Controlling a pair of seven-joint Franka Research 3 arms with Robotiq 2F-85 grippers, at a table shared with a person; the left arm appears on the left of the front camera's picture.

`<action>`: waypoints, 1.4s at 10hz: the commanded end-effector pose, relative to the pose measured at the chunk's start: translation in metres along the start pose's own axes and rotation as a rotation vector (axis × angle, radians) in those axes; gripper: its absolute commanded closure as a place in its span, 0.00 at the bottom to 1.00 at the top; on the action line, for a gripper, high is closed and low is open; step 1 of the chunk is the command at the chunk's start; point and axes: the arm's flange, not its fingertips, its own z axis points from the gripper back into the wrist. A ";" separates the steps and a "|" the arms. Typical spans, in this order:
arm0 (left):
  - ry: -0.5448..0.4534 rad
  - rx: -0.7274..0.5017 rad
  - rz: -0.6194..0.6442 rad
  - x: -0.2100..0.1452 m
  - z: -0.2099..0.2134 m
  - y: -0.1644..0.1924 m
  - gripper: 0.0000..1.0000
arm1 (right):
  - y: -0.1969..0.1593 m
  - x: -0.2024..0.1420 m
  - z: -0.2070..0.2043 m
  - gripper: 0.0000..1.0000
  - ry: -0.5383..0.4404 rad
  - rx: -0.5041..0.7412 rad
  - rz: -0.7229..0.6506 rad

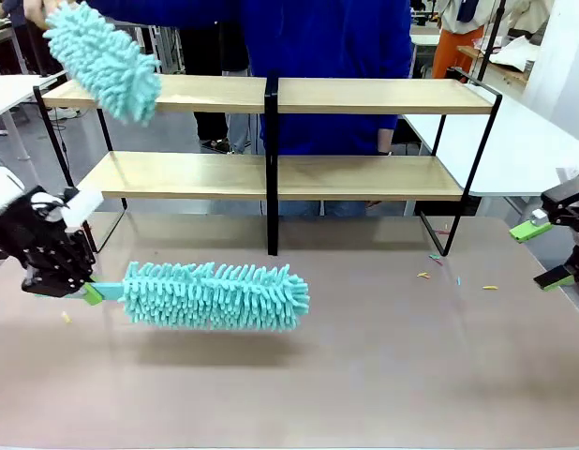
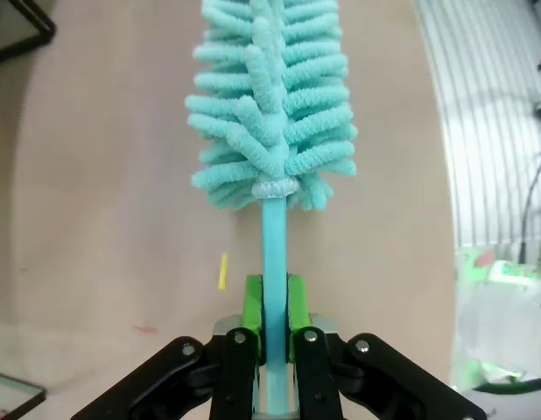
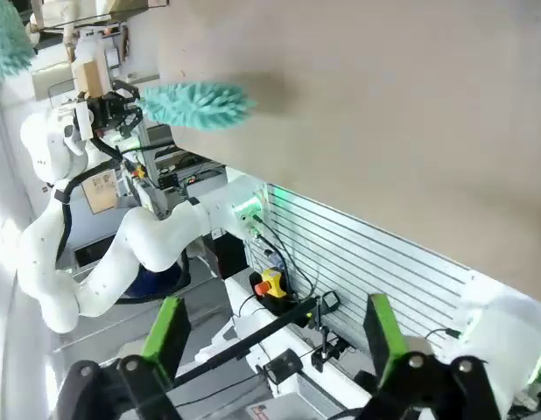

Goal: Clean the shelves.
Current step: Place the Duster on the table.

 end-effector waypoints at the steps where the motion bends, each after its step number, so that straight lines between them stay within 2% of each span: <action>1: 0.027 -0.020 -0.018 -0.004 -0.009 0.002 0.88 | 0.013 -0.011 0.008 0.00 -0.038 -0.028 0.060; 3: 0.061 -0.032 -0.014 -0.005 -0.015 0.003 0.88 | 0.013 -0.011 0.008 0.00 -0.038 -0.028 0.060; 6: 0.053 -0.035 0.001 -0.006 -0.013 0.004 0.88 | 0.013 -0.011 0.008 0.00 -0.038 -0.028 0.060; 7: 0.047 -0.038 0.013 -0.006 -0.013 0.005 0.50 | 0.013 -0.011 0.008 0.00 -0.038 -0.028 0.060; 8: 0.053 -0.036 0.030 -0.006 -0.013 0.005 0.30 | 0.013 -0.011 0.008 0.00 -0.038 -0.028 0.060; 9: 0.039 -0.021 0.042 -0.007 -0.008 0.005 0.00 | 0.013 -0.011 0.008 0.00 -0.038 -0.028 0.060; 10: 0.001 -0.006 0.071 -0.008 0.000 0.006 0.00 | 0.013 -0.011 0.008 0.00 -0.038 -0.028 0.060; 11: -0.078 0.059 0.172 -0.010 0.018 0.009 0.00 | 0.013 -0.011 0.008 0.00 -0.038 -0.028 0.060; 12: -0.198 0.049 0.365 -0.017 0.049 0.010 0.05 | 0.013 -0.011 0.008 0.00 -0.038 -0.028 0.060; 13: -0.324 -0.034 0.587 -0.024 0.076 0.007 0.00 | 0.016 -0.011 0.007 0.00 -0.042 -0.030 0.043; 14: -0.555 -0.277 0.815 -0.033 0.099 0.007 0.00 | 0.017 -0.010 0.008 0.00 -0.029 0.027 0.046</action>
